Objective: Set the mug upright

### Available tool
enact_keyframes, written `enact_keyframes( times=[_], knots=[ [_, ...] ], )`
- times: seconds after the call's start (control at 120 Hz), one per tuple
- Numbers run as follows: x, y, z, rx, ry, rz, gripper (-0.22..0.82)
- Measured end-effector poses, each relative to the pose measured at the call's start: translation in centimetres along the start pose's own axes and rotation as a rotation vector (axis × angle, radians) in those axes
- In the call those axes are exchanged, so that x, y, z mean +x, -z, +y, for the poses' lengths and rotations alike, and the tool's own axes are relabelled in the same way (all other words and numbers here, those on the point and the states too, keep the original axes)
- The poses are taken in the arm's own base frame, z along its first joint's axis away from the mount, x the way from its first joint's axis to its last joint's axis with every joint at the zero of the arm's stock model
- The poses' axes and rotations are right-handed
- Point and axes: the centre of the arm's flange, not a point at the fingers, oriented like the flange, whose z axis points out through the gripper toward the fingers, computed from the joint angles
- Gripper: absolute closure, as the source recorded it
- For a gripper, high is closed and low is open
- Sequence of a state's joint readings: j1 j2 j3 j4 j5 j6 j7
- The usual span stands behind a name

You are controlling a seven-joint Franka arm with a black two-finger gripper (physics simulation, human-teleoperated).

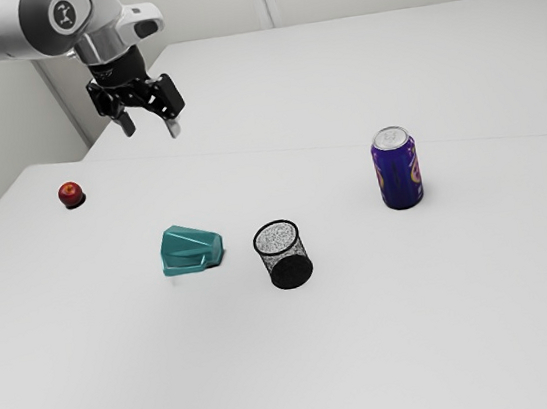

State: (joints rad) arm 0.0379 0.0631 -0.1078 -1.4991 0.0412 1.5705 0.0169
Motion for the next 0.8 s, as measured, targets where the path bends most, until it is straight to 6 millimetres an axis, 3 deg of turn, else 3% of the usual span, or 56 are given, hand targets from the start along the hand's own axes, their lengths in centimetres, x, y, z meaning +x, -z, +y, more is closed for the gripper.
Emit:
enact_keyframes(
  times=[0.283, 0.425, 0.8],
  knots=[
    [-0.6, 0.4, 0.0, -0.009, 0.007, -0.005, 0.00],
    [-0.8, -0.5, -0.3, -0.052, 0.023, -0.029, 0.00],
    [-3.0, -9.8, -2.5, -0.113, 0.028, -0.123, 0.00]
  ],
)
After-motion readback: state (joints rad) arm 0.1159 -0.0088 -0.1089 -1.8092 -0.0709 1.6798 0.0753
